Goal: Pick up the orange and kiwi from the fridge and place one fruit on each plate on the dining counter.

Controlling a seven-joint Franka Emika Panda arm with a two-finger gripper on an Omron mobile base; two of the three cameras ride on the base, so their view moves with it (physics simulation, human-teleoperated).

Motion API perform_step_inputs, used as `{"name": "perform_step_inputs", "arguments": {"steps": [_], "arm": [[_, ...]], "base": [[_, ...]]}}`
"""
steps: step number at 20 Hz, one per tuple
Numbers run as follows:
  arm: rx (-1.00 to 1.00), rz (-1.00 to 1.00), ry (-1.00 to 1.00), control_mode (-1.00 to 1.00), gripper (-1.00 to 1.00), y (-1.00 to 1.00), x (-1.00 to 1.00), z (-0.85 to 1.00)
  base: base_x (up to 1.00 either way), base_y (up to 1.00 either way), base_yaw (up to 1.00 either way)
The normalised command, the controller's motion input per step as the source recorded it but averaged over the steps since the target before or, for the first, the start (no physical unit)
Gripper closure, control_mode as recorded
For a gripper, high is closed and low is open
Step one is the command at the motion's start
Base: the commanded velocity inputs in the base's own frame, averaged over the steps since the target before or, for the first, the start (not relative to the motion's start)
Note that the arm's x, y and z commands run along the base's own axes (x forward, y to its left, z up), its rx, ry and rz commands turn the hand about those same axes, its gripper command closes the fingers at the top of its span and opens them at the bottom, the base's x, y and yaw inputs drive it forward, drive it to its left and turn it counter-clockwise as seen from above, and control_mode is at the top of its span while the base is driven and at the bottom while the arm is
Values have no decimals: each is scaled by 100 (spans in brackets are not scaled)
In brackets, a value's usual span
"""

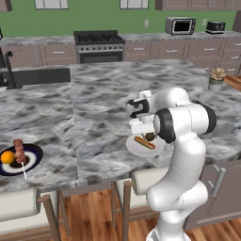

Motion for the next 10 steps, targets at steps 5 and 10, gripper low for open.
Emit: {"name": "perform_step_inputs", "arguments": {"steps": [5, 10], "arm": [[-2, 0, 0, -100, 100, 20, 20, -38], [-7, 1, -3, -100, 100, 25, 0, -31]], "base": [[0, 0, 0], [0, 0, 0]]}}
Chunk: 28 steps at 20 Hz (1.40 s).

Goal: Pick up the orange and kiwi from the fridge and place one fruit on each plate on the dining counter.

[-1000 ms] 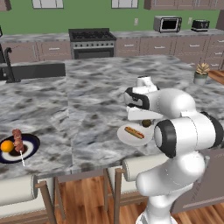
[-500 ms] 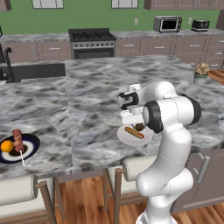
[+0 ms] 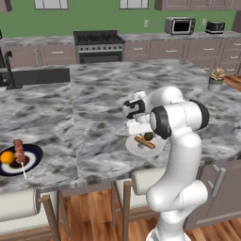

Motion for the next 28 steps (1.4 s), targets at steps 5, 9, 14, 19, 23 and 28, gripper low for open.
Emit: {"name": "perform_step_inputs", "arguments": {"steps": [5, 9, 14, 19, 23, 28], "arm": [[-7, 1, 0, -100, -100, 31, -5, -41], [-5, 0, -3, -100, -100, 29, -35, -30], [-2, 0, -3, -100, -100, 25, -52, -17], [0, 0, -6, -100, -100, 14, -46, -2], [0, -5, -1, -100, -100, 2, -9, 4], [0, -12, 0, -100, -100, 0, -1, 22]], "base": [[0, 0, 0], [0, 0, 0], [0, 0, 0], [0, 0, 0], [0, 0, 0], [0, 0, 0]]}}
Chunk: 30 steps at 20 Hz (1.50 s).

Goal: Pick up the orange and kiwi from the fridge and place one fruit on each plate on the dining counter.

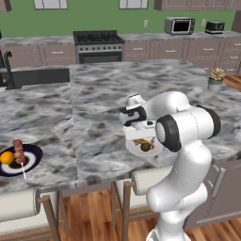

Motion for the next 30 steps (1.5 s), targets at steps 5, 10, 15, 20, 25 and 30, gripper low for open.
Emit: {"name": "perform_step_inputs", "arguments": {"steps": [5, 10, 15, 20, 25, 30], "arm": [[-2, -7, -7, -100, -100, 5, 0, 4], [-1, -10, -14, -100, -100, 1, -8, 25], [0, -4, -27, -100, -100, 0, -68, 71], [0, 0, -28, -100, -100, 0, -79, 82], [0, 0, -29, -100, -100, 0, -82, 90], [-1, 7, -28, -100, -100, 0, -72, 89]], "base": [[0, 0, 0], [0, 0, 0], [0, 0, 0], [0, 0, 0], [0, 0, 0], [0, 0, 0]]}}
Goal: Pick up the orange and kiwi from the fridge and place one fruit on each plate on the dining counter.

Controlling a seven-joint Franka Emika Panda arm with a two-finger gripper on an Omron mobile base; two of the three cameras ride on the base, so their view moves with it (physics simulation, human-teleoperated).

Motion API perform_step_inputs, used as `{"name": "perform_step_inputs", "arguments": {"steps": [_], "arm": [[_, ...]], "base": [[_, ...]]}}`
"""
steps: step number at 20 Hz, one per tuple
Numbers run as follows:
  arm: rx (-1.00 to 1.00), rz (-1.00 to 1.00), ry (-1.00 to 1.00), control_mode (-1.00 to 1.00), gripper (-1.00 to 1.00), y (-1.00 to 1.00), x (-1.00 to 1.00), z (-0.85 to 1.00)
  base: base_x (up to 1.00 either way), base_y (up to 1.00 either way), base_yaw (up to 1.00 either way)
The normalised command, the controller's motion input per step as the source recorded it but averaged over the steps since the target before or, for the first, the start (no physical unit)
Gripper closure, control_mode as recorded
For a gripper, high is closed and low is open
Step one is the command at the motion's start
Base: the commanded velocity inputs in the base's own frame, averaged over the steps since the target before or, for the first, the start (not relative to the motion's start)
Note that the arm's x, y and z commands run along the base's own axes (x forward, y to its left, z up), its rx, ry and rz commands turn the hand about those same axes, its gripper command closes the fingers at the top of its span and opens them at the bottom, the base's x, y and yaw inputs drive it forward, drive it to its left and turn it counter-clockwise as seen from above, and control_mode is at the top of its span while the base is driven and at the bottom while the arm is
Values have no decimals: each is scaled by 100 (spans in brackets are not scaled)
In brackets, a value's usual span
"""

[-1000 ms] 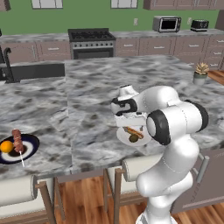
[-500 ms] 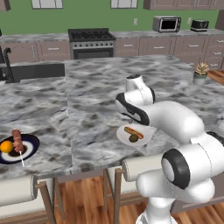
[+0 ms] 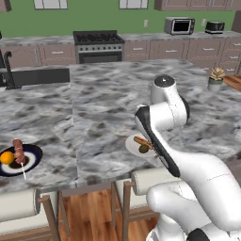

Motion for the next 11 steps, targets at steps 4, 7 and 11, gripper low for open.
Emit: {"name": "perform_step_inputs", "arguments": {"steps": [4, 7, 11], "arm": [[-1, 21, -24, -100, -100, -1, -78, 80], [-4, 27, -11, -100, -100, -2, -81, 70], [-7, 28, 0, -100, -100, 0, -78, 60]], "base": [[0, 0, 0], [0, 0, 0], [0, 0, 0]]}}
